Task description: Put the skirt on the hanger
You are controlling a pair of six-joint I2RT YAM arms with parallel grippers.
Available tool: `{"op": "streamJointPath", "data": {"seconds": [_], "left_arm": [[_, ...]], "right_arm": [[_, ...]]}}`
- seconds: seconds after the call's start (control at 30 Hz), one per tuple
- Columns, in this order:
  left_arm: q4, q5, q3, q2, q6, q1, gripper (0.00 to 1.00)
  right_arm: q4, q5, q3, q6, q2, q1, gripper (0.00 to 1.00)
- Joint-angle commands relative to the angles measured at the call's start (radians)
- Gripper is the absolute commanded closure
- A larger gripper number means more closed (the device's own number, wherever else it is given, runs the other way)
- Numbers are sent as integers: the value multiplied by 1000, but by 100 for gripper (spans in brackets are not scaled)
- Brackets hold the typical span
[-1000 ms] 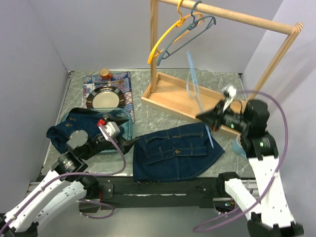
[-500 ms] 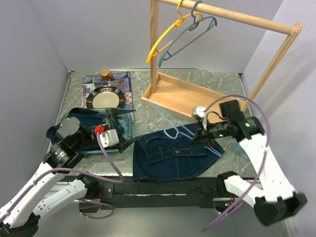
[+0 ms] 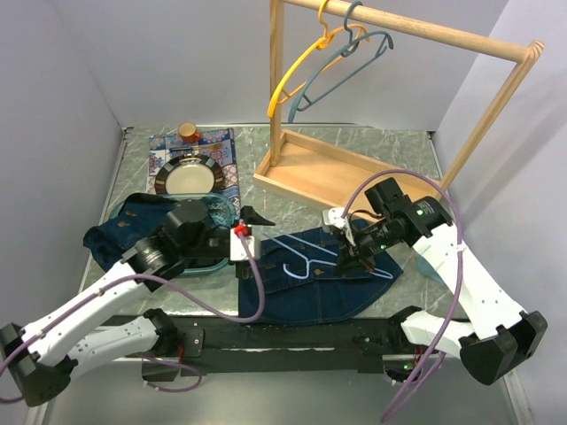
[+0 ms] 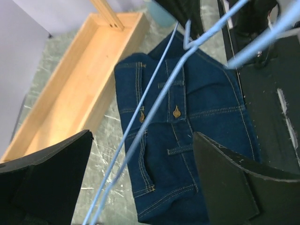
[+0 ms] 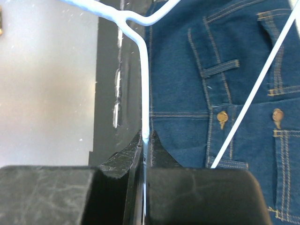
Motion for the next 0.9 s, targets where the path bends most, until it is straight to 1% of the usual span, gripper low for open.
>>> {"op": "streamJointPath", "data": {"seconds": [0.0, 0.07, 0.1, 0.23, 0.27, 0.3, 0.37, 0.4, 0.5, 0.53, 0.6, 0.63, 0.7, 0.73, 0.77, 0.8, 0.83, 0.87], "left_arm": [[16, -49, 23, 58, 40, -26, 12], [8, -64, 21, 84, 32, -40, 17], [7, -64, 17, 92, 27, -50, 23], [8, -83, -5, 112, -16, -83, 37], [24, -90, -11, 114, -28, -89, 43], [33, -94, -25, 112, -40, -92, 61], [57, -100, -37, 102, -94, -93, 84], [71, -103, -46, 95, -111, -93, 99], [90, -101, -61, 75, -216, -95, 99], [106, -97, -65, 72, -293, -95, 99], [125, -100, -72, 68, -386, -93, 99], [139, -94, -75, 68, -469, -95, 99], [156, -104, -84, 69, -545, -100, 99], [174, -109, -89, 69, -639, -98, 99], [182, -98, -94, 72, -660, -100, 99], [188, -97, -103, 72, -683, -103, 99], [200, -100, -109, 72, -730, -103, 99], [217, -94, -115, 71, -744, -104, 99]], "right_arm": [[-51, -18, 65, -61, 8, 17, 100], [-67, -24, 70, -78, 14, 19, 100], [-68, -32, 74, -81, 22, 19, 100], [-96, -50, 91, -109, 36, 20, 100], [-102, -53, 93, -113, 39, 20, 100], [-102, -53, 93, -116, 42, 22, 100], [-95, -49, 90, -110, 42, 23, 100], [-93, -44, 87, -107, 39, 22, 100], [-79, -38, 88, -92, 33, 22, 100], [-76, -40, 90, -84, 32, 22, 89], [-64, -40, 99, -81, 36, 22, 82], [-62, -44, 106, -79, 39, 22, 65], [-53, -76, 117, -87, 42, 22, 57], [-50, -95, 117, -107, 37, 23, 47], [-15, -124, 116, -103, 23, 25, 41], [8, -135, 108, -96, 13, 26, 37], [33, -147, 103, -78, 2, 29, 30], [91, -153, 99, -63, -22, 36, 27]]}}
